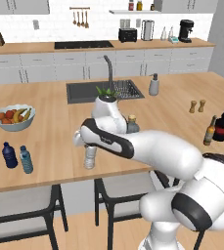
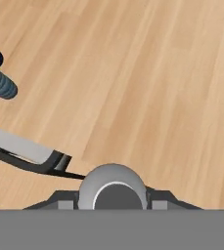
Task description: Move the plastic bottles in the middle to the plastics group, and the glass bottles in the middle to the glass group.
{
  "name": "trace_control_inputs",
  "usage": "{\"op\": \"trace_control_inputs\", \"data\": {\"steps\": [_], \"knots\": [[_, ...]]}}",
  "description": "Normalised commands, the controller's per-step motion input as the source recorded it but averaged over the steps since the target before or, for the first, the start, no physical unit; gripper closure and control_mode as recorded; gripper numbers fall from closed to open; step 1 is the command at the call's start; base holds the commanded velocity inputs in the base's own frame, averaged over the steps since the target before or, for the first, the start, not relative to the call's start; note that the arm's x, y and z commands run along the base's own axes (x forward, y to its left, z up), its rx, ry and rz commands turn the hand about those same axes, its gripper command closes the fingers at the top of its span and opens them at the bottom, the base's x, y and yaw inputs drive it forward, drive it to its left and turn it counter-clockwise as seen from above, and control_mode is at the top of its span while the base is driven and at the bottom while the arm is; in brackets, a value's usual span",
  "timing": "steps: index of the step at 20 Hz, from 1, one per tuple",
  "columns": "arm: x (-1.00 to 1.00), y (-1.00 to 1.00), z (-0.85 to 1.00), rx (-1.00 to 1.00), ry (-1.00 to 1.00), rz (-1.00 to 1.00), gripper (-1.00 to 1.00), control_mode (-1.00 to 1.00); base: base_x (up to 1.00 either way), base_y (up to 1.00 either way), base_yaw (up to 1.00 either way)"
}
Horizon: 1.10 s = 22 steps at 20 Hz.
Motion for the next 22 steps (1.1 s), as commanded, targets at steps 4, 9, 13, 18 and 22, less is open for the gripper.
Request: {"op": "trace_control_inputs", "data": {"steps": [4, 9, 13, 18, 22], "knots": [[0.11, 0.66, 0.06, 0.02, 0.01, 0.10, 1.00, -1.00, 0.00, 0.00, 0.00], [0.15, 0.58, 0.00, 0.00, 0.00, 0.07, 1.00, -1.00, 0.00, 0.00, 0.00], [0.13, 0.57, -0.03, 0.00, -0.04, 0.05, 1.00, -1.00, 0.00, 0.00, 0.00], [0.27, 0.52, -0.11, 0.00, -0.07, 0.00, 1.00, -1.00, 0.00, 0.00, 0.00], [0.27, 0.56, -0.15, 0.00, -0.10, 0.00, 1.00, -1.00, 0.00, 0.00, 0.00]]}}
